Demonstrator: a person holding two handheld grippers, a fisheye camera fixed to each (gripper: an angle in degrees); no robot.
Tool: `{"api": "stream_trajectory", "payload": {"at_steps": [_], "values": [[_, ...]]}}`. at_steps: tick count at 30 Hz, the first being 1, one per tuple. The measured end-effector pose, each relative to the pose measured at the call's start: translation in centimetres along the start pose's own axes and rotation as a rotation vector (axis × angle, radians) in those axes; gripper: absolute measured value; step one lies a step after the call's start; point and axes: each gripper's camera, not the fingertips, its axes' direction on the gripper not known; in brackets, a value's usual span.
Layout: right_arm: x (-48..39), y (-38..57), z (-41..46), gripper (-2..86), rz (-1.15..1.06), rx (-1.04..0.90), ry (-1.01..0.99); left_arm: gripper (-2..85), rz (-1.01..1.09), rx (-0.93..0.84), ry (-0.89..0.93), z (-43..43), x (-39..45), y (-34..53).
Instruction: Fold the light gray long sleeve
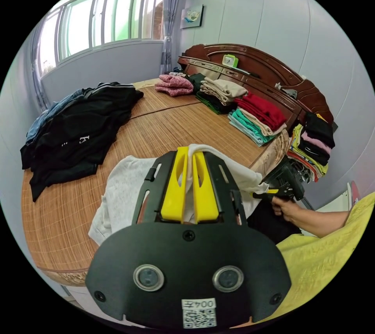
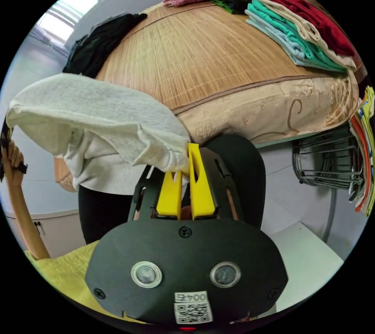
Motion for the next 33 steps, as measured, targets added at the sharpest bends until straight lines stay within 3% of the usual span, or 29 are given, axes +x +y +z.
{"api": "stream_trajectory", "payload": {"at_steps": [15, 24, 33], "values": [[-14.5, 1.2, -39.2, -0.4, -0.337, 0.562, -0.481, 0.7, 0.009, 0.491, -0.250, -30.7, -7.6, 6.4], [-23.9, 9.5, -59.0, -0.3, -0.524, 0.933, -0.291, 0.6, 0.035, 0.609, -0.322, -40.5, -7.3, 8.1], [-25.6, 19.6, -67.6, -0.3, -0.569, 1.150, -0.068, 0.5, 0.157, 0.636, -0.348, -42.3, 0.4, 11.1]]}}
